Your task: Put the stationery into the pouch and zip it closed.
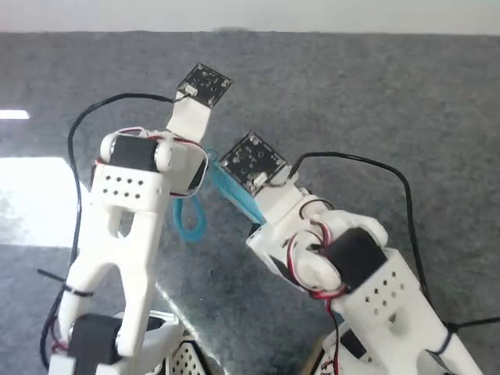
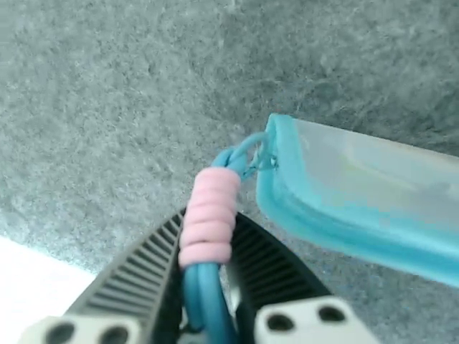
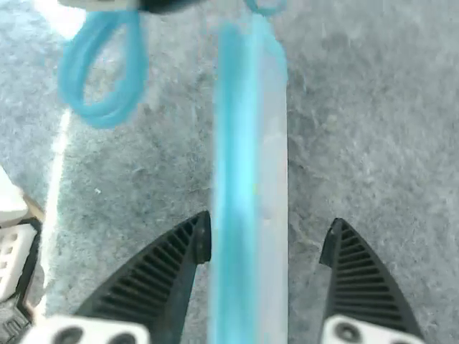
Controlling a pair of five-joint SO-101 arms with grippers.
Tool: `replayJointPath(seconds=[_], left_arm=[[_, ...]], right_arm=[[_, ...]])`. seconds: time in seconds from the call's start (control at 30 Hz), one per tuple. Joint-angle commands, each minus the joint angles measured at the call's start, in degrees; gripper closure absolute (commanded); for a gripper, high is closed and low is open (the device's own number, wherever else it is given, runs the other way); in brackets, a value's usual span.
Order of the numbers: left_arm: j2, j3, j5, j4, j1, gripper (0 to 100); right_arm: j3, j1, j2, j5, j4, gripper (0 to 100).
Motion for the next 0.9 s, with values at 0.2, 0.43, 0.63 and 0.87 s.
replayJointPath(seconds=[0.2, 0.43, 0.63, 0.87], left_arm=[[0.8, -8.1, 1.9, 2.8, -0.2, 96], [0.8, -8.2, 1.9, 3.1, -0.1, 96], [0.4, -9.4, 1.6, 4.7, -0.1, 96], [0.4, -11.9, 1.6, 6.3, -0.1, 96]], right_arm=[[2.8, 1.5, 5.1, 3.4, -3.9, 74.3], [4.0, 1.5, 12.4, 3.5, -6.7, 74.3], [6.1, 1.5, 16.8, 3.6, -11.4, 77.2], [7.5, 1.9, 17.7, 4.1, -13.5, 99.8]])
